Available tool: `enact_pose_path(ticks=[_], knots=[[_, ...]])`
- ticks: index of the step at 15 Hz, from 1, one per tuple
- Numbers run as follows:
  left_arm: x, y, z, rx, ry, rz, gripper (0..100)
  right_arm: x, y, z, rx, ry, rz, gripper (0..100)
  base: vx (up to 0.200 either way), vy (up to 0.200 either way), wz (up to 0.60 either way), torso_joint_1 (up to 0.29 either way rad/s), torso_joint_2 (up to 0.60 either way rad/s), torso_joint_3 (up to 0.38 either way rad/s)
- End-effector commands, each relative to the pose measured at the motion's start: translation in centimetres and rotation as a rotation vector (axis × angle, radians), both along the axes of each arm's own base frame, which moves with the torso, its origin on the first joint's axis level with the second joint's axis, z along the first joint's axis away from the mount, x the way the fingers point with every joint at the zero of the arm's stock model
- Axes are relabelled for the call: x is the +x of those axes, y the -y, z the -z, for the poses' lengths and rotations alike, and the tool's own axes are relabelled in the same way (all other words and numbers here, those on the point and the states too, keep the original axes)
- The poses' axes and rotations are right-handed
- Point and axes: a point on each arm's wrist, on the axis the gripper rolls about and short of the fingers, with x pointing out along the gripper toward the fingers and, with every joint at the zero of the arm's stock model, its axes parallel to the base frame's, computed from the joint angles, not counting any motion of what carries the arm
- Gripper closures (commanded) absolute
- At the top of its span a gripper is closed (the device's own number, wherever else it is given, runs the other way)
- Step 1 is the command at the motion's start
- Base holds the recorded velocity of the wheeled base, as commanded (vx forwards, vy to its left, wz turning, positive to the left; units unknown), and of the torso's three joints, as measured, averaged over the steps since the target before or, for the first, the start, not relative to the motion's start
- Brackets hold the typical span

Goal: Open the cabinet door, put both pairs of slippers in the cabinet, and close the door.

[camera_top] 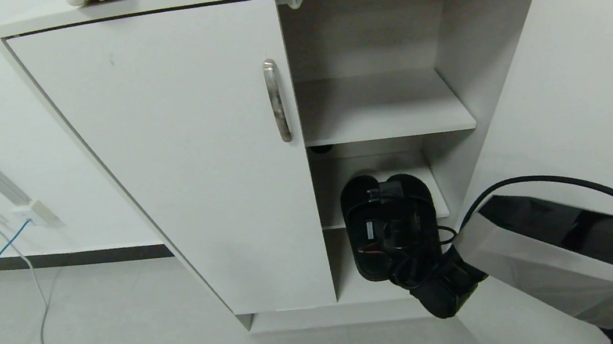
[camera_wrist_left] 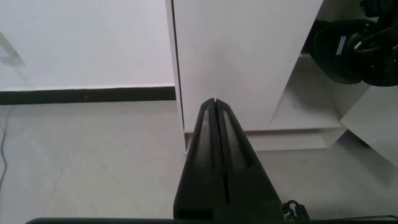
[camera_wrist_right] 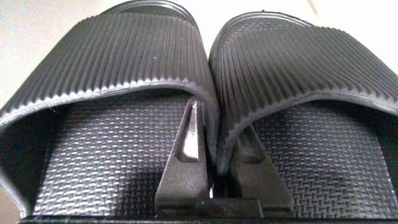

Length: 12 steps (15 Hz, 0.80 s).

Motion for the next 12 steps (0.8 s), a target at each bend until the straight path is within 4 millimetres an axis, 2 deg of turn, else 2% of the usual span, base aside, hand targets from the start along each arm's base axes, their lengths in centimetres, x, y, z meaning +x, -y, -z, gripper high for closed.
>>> enact_pose_path(ticks=[1,5,12], knots=[[0.0,0.0,0.0,0.001,0.0,-0.001,100,1.8,0.4,-0.4,0.012,0.012,0.027,100,0.0,0.0,0.0,0.0,0.0,0.0],[0.0,0.0,0.0,0.001,-0.002,-0.001,100,4.7,0.8,-0.5,0.004,-0.001,0.047,100,0.0,0.0,0.0,0.0,0.0,0.0],[0.0,0.0,0.0,0.001,0.0,-0.001,100,8.0,0.5,-2.3,0.021,0.015,0.052,100,0.0,0.0,0.0,0.0,0.0,0.0]])
